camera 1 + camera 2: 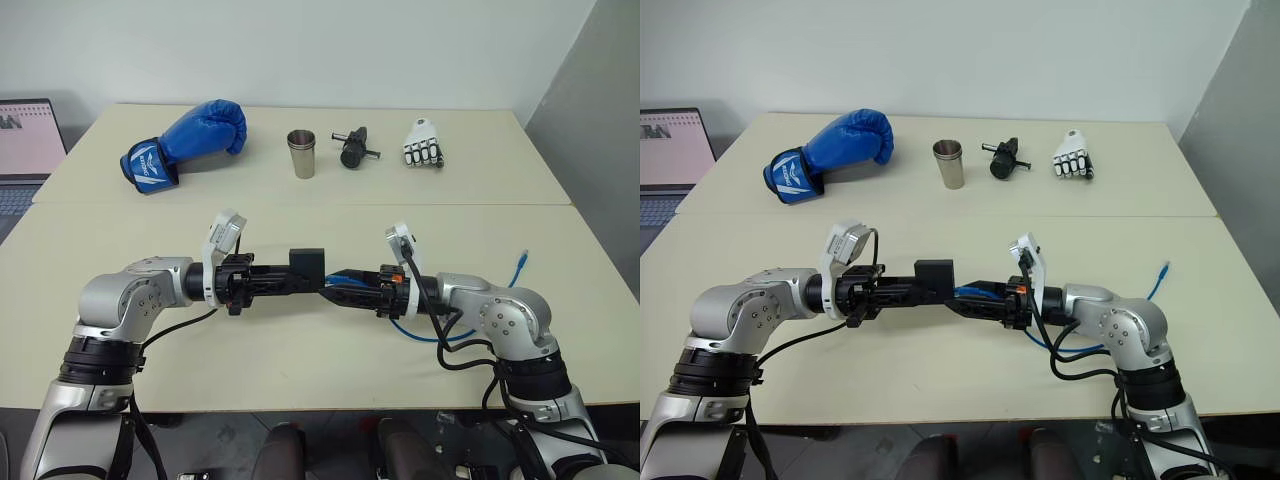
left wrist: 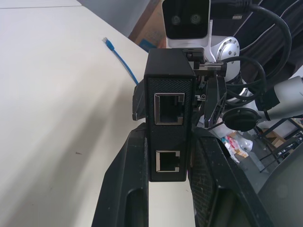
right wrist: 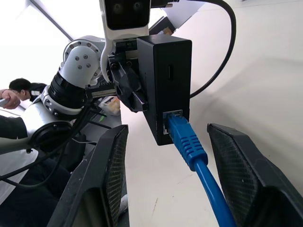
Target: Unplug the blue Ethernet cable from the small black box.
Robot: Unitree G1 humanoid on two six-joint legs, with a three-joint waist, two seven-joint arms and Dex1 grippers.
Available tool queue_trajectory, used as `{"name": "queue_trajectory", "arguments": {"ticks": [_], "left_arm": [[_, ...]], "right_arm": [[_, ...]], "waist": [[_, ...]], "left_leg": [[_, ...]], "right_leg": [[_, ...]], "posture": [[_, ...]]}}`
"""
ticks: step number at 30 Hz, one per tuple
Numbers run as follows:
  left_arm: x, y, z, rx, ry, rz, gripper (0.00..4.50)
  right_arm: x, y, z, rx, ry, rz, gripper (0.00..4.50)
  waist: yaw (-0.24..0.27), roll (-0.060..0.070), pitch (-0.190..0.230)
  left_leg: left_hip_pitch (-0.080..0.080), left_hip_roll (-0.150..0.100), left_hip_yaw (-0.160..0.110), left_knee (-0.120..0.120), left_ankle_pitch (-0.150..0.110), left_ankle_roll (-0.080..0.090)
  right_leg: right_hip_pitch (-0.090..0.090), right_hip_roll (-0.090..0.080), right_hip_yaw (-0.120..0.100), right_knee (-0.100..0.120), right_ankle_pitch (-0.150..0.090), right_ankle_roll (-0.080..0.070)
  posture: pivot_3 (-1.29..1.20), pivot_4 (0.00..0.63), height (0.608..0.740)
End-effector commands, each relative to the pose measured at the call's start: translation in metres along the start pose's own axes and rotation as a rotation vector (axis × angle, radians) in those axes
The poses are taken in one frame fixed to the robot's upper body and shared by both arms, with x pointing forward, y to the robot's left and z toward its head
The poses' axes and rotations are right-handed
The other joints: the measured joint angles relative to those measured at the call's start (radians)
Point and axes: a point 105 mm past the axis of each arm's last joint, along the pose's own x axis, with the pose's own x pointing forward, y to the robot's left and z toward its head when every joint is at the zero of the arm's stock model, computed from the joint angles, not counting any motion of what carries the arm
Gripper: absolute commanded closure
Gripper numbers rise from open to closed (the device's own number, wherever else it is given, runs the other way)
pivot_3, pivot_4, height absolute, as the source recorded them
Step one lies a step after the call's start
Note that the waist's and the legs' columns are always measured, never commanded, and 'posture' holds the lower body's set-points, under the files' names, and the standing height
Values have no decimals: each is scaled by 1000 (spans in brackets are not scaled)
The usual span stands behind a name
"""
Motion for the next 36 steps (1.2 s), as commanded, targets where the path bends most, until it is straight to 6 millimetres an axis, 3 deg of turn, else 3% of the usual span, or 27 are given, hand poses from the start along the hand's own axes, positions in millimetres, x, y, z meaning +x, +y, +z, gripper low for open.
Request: {"name": "queue_trajectory", "arguments": {"ticks": [1,34,36], "left_arm": [[-1,-5,7,40,-10,-13,3723],[0,-4,8,37,-12,-13,3723],[0,-4,8,36,-13,-14,3723]], "right_arm": [[-2,3,15,-44,-47,11,1685],[-4,1,11,-56,-19,0,1685],[-4,1,11,-57,-17,0,2071]], "waist": [[0,0,0],[0,0,0],[0,0,0]], "left_leg": [[0,0,0,0,0,0],[0,0,0,0,0,0],[0,0,0,0,0,0]], "right_leg": [[0,0,0,0,0,0],[0,0,0,0,0,0],[0,0,0,0,0,0]], "posture": [[0,150,740],[0,150,740],[0,150,740]]}}
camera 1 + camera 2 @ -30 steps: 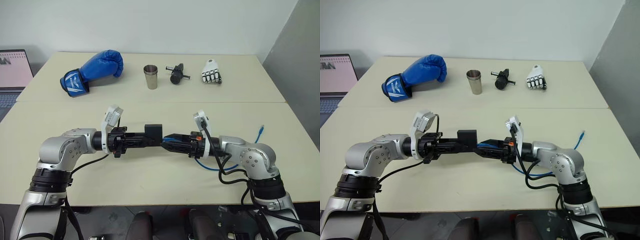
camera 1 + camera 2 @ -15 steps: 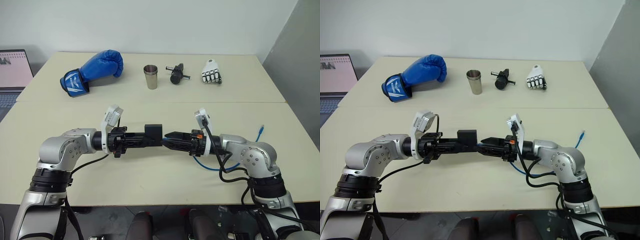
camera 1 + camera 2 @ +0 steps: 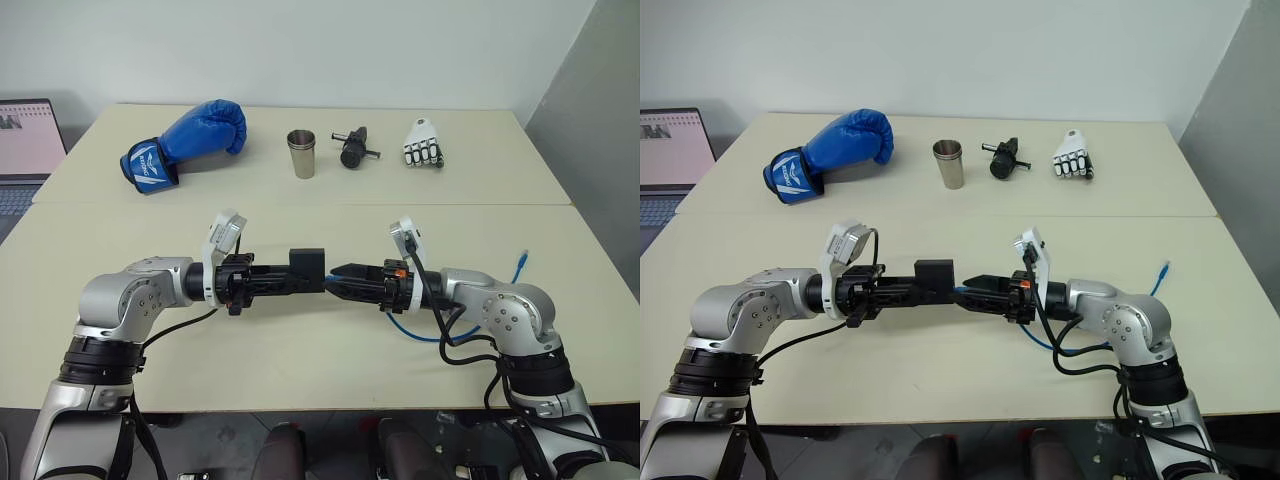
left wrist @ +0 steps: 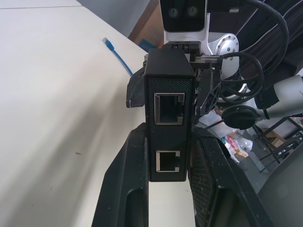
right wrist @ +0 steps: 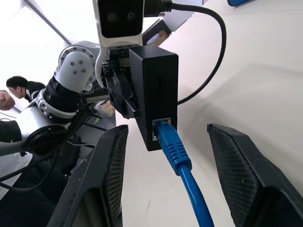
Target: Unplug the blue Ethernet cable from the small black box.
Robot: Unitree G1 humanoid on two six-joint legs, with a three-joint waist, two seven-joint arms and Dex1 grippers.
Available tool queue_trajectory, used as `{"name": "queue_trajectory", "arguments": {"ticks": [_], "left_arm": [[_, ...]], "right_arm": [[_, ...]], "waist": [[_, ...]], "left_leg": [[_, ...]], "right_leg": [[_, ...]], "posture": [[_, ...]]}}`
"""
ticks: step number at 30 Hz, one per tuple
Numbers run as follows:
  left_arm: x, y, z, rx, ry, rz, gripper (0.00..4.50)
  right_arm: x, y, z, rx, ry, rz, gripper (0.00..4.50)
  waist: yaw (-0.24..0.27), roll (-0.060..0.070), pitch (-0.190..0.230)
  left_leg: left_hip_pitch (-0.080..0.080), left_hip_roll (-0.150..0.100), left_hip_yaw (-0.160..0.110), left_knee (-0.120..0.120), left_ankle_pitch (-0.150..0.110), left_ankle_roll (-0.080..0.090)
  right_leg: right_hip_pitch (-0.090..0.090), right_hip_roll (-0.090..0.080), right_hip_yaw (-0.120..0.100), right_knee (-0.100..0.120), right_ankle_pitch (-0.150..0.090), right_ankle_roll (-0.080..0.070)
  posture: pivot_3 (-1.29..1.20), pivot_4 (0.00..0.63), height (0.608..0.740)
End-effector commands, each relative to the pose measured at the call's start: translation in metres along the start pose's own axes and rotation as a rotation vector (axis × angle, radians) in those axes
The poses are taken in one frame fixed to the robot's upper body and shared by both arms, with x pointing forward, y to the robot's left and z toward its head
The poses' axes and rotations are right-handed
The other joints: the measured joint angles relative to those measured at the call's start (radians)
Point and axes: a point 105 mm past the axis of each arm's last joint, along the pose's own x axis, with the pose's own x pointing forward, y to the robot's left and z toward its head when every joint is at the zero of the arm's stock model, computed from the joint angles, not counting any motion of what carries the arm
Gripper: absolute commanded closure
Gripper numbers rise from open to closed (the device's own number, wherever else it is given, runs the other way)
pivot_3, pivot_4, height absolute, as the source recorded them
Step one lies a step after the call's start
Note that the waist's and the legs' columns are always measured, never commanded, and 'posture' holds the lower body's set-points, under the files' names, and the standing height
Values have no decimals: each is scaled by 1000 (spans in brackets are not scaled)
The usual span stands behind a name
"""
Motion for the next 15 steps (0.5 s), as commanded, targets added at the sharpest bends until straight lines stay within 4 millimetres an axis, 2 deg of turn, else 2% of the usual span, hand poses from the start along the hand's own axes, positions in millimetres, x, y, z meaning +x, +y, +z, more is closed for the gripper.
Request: {"name": "queue_trajectory", "arguments": {"ticks": [1,10,15], "left_arm": [[0,-4,8,35,-12,-13,3723],[-1,-3,9,32,-8,-9,3723],[-1,-2,10,27,-9,-10,3723]], "right_arm": [[0,5,5,-40,-10,16,2139],[0,6,6,-40,-13,25,4318],[-1,7,6,-36,-15,35,4415]], "waist": [[0,0,0],[0,0,0],[0,0,0]], "left_leg": [[0,0,0,0,0,0],[0,0,0,0,0,0],[0,0,0,0,0,0]], "right_leg": [[0,0,0,0,0,0],[0,0,0,0,0,0],[0,0,0,0,0,0]], "posture": [[0,150,740],[0,150,740],[0,150,740]]}}
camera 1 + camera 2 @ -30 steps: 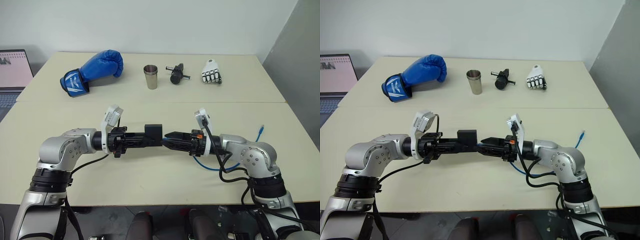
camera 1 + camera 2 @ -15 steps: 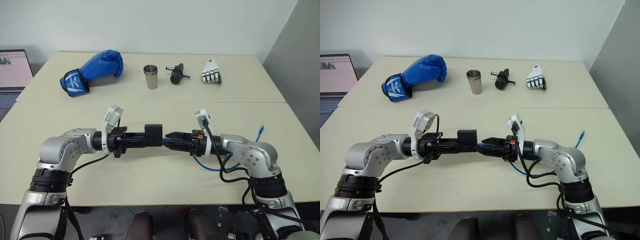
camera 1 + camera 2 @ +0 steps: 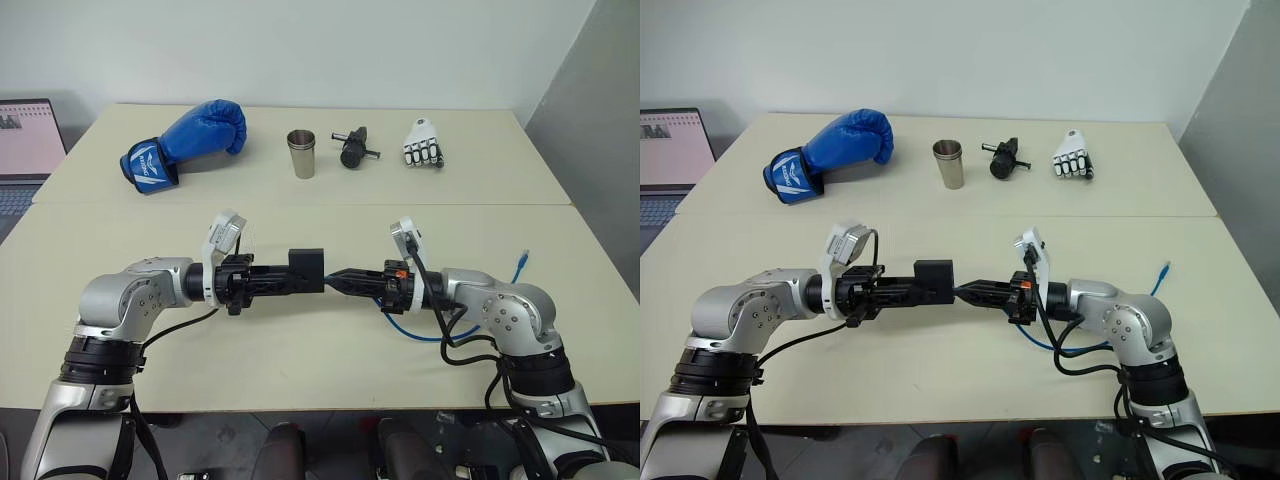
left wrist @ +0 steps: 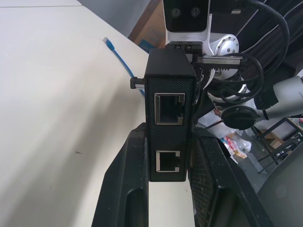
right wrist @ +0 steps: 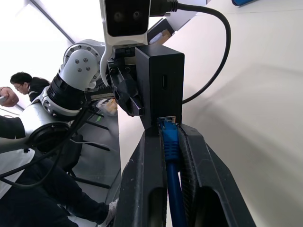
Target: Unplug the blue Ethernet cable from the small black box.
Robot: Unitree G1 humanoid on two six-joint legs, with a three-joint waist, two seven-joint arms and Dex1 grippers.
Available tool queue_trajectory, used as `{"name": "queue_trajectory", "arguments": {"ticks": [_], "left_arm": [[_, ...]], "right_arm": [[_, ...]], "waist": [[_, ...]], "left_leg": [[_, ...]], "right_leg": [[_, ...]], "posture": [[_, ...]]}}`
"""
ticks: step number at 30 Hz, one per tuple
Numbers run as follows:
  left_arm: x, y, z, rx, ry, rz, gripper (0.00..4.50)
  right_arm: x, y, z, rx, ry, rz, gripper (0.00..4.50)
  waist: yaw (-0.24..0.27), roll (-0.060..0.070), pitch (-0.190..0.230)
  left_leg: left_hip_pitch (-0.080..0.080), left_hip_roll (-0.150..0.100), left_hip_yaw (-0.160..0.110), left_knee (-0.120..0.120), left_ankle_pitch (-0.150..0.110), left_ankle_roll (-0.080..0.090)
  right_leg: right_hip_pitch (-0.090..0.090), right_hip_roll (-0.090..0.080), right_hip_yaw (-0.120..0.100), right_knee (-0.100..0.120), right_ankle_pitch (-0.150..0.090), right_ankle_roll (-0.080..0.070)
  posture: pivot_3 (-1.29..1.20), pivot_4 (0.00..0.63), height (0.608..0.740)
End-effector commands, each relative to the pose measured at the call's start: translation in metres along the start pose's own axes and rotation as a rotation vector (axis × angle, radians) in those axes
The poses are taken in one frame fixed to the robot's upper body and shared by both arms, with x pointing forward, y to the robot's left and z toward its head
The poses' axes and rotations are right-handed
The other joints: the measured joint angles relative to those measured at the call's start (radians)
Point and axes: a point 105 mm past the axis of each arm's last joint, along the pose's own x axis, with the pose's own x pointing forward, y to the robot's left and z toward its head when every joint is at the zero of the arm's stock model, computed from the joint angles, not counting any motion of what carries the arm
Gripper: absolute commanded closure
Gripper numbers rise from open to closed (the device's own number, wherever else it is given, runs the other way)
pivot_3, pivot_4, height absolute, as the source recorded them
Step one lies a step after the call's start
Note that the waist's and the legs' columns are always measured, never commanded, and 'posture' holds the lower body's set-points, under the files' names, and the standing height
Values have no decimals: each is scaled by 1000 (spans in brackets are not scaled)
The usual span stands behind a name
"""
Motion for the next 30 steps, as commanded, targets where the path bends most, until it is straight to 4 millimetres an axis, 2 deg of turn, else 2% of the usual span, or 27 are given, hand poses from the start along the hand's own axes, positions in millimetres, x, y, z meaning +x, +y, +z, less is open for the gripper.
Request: {"name": "queue_trajectory", "arguments": {"ticks": [1,9,16,23,26,27,30], "left_arm": [[0,-3,10,36,-5,-9,3723],[0,-2,11,42,-2,-7,3723],[-16,5,15,57,-2,54,3723],[-22,9,12,59,13,82,3723],[-21,10,11,65,16,92,3723],[-20,11,10,69,16,99,3723],[-17,14,9,86,14,116,3723]], "right_arm": [[0,6,7,-29,-18,23,4415],[-2,7,6,-14,-16,27,4416],[-20,-2,4,-8,3,-29,4417],[-31,-9,7,-17,-2,-75,4419],[-36,-31,21,-74,-71,-202,4419],[-42,-54,33,-125,-117,-336,4419],[-62,-105,53,-302,-152,-658,4419]], "waist": [[0,0,0],[0,0,0],[0,0,0],[0,0,0],[0,0,0],[-1,0,0],[-1,0,0]], "left_leg": [[0,0,0,0,0,0],[0,0,0,0,0,0],[0,0,0,0,0,0],[0,0,0,0,0,0],[0,0,0,0,0,0],[0,0,0,0,0,0],[0,0,1,0,0,0]], "right_leg": [[0,0,0,0,0,0],[0,0,0,0,0,0],[0,0,0,0,0,0],[0,0,0,0,0,0],[0,0,0,0,0,0],[0,0,0,0,0,0],[0,0,1,0,0,0]], "posture": [[0,150,740],[0,150,740],[0,150,740],[0,150,740],[0,150,740],[0,150,740],[0,150,740]]}}
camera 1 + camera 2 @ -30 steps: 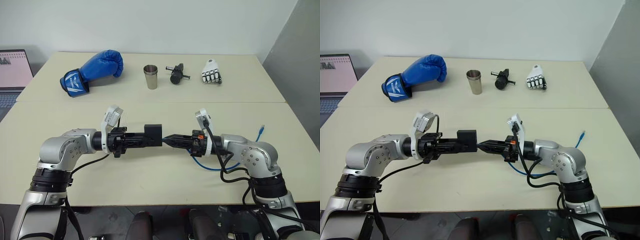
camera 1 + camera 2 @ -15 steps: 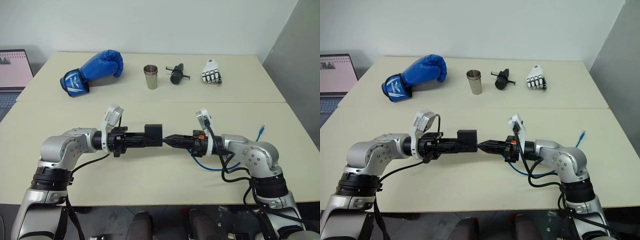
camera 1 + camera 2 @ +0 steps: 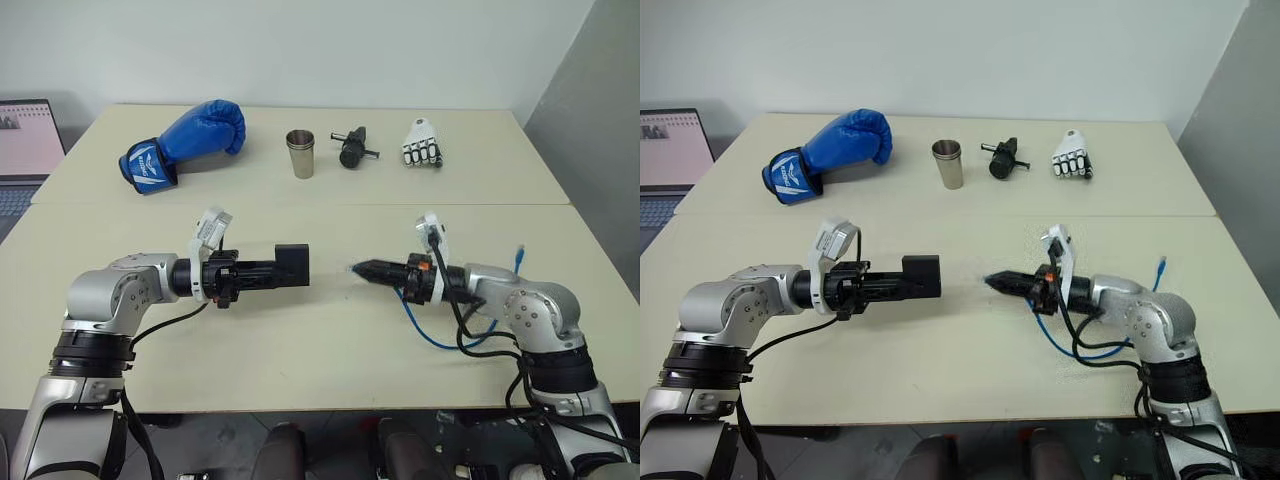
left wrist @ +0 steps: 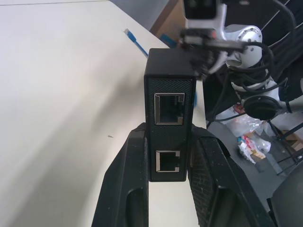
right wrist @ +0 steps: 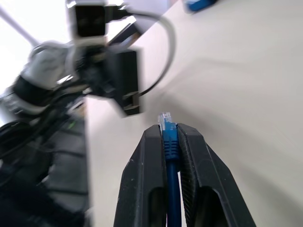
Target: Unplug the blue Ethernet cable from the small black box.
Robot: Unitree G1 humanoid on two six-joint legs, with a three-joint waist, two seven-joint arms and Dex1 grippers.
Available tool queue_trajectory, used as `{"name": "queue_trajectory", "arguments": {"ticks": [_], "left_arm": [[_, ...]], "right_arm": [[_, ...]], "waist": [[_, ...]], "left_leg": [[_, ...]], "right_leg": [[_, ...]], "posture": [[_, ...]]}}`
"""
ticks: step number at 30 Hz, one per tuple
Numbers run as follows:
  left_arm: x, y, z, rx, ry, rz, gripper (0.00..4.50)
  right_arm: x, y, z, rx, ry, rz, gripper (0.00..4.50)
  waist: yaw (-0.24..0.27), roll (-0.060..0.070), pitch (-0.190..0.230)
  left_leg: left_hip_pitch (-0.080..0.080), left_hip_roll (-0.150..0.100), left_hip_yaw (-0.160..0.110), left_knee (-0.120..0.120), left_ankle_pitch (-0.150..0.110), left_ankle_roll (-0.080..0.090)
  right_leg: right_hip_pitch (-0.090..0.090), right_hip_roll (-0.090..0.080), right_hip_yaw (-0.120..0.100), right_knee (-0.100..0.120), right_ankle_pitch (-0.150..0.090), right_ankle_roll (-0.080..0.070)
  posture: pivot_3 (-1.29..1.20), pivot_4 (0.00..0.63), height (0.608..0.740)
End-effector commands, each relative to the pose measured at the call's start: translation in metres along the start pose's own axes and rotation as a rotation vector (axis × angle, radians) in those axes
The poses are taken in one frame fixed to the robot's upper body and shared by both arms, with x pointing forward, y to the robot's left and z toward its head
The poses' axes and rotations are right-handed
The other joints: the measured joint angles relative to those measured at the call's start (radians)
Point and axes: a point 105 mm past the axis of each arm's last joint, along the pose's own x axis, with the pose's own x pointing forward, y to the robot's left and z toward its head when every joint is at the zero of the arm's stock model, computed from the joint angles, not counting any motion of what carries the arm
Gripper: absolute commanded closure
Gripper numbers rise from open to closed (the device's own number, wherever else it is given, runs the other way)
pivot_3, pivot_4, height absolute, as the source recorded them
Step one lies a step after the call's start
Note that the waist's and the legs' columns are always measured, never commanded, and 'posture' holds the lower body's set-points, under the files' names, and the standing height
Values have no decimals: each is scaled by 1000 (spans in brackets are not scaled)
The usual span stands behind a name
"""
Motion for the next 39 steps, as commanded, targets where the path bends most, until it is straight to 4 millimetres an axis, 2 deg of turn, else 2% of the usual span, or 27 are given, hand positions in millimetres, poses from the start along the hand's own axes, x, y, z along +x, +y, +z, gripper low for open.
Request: {"name": "queue_trajectory", "arguments": {"ticks": [1,3,6,8,9,14,18,21,23,26,30,35,39], "left_arm": [[2,-1,9,71,-20,21,3723],[4,-2,10,76,-22,19,3723],[6,-3,11,81,-25,18,3723],[7,-3,11,88,-29,20,3723],[8,-4,11,92,-31,22,3723],[10,4,14,142,-59,90,3723],[13,22,19,219,-99,221,3723],[12,36,29,281,-172,351,3723],[4,57,36,346,-239,531,3723],[-15,83,42,417,-337,791,3723],[-36,101,32,447,-394,1014,3724],[-46,111,9,414,-407,1129,3724],[-50,116,-11,341,-407,1189,3724]], "right_arm": [[-9,-70,32,-275,-99,-405,4419],[-15,-96,36,-361,-89,-542,4419],[-21,-118,33,-399,-65,-644,4419],[-23,-125,30,-394,-52,-665,3707],[-23,-125,29,-391,-48,-660,3508],[-22,-116,30,-371,-75,-599,2211],[-23,-99,44,-412,-110,-528,1134],[-17,-67,49,-459,-104,-358,370],[-11,-31,46,-473,-71,-168,9],[-7,7,39,-509,-6,10,0],[3,36,35,-525,27,109,0],[10,53,29,-540,71,182,0],[16,50,28,-570,83,159,0]], "waist": [[0,0,0],[1,0,0],[2,0,0],[2,0,0],[2,0,0],[1,0,0],[2,0,0],[4,0,0],[4,1,0],[4,2,0],[3,2,0],[7,1,0],[6,1,0]], "left_leg": [[0,0,0,0,0,0],[0,0,1,0,0,0],[-2,0,1,0,0,0],[-3,0,1,0,0,0],[-4,0,2,0,0,0],[-11,0,3,0,0,-1],[-11,0,3,1,0,0],[-11,0,3,2,0,0],[-11,0,3,2,0,0],[-11,0,3,3,0,0],[-11,0,2,3,0,0],[-11,-1,2,3,0,0],[-11,-2,2,3,0,0]], "right_leg": [[0,0,0,0,0,0],[0,0,0,0,0,-1],[-1,0,1,0,2,-4],[-2,0,1,0,2,-4],[-4,0,1,0,2,-5],[-13,-1,2,3,2,-5],[-13,-1,2,4,3,-6],[-13,-1,2,5,3,-6],[-13,-1,1,5,3,-6],[-13,-2,1,5,3,-6],[-13,-2,1,6,3,-6],[-13,-3,1,6,3,-6],[-13,-4,0,6,4,-6]], "posture": [[0,150,740],[0,150,740],[0,150,740],[0,150,740],[0,150,740],[0,150,740],[0,150,740],[0,150,740],[0,150,740],[0,150,740],[0,150,740],[0,150,740],[0,150,740]]}}
